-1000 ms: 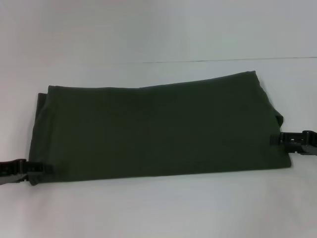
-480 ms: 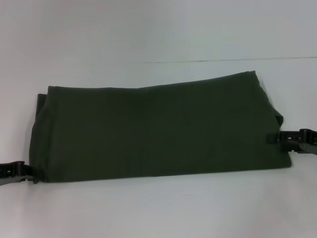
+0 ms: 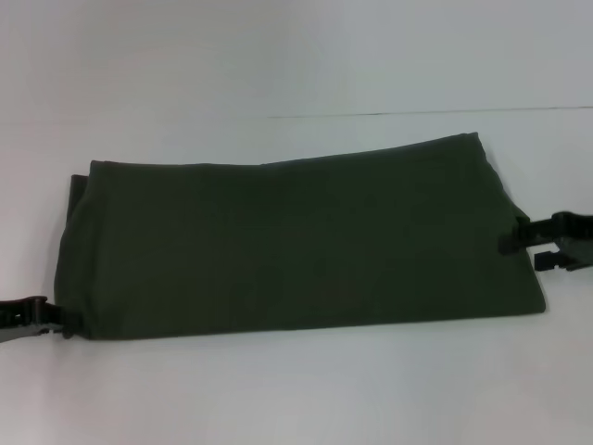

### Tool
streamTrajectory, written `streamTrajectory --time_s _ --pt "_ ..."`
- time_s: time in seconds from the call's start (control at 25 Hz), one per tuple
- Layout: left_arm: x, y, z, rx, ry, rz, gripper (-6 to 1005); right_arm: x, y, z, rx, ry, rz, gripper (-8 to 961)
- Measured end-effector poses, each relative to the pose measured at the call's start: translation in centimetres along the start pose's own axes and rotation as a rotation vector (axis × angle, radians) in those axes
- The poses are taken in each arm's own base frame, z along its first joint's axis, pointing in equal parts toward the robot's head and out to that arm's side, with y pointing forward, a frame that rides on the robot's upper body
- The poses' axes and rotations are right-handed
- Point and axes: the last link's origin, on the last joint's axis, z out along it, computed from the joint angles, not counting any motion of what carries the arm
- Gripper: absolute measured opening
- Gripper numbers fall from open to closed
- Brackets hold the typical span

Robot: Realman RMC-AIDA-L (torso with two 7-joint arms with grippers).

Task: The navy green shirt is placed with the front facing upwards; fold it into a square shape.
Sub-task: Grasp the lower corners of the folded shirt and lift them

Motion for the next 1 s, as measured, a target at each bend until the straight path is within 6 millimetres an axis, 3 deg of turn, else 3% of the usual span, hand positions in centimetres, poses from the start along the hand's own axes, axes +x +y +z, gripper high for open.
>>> streamTrajectory --time_s 0.2,0.36,0.68,1.0 --pt "0.2 0.2 0.1 0.000 -0.005 0.008 47 -1.6 1.8 0.3 0.071 0.046 -0.026 794" --pt "0.3 0.4 0.2 -0.003 -0.007 0.014 47 -1.5 2.1 1.4 0.133 0.087 -0.059 795" --pt "0.5 0.5 0.2 -0.005 -0.007 0.018 46 -0.7 0.9 1.2 0.185 0.117 -0.041 791" --pt "0.6 0.5 0.2 -0.004 -0.003 0.018 45 0.5 0.7 2.1 0.180 0.133 -0.038 790"
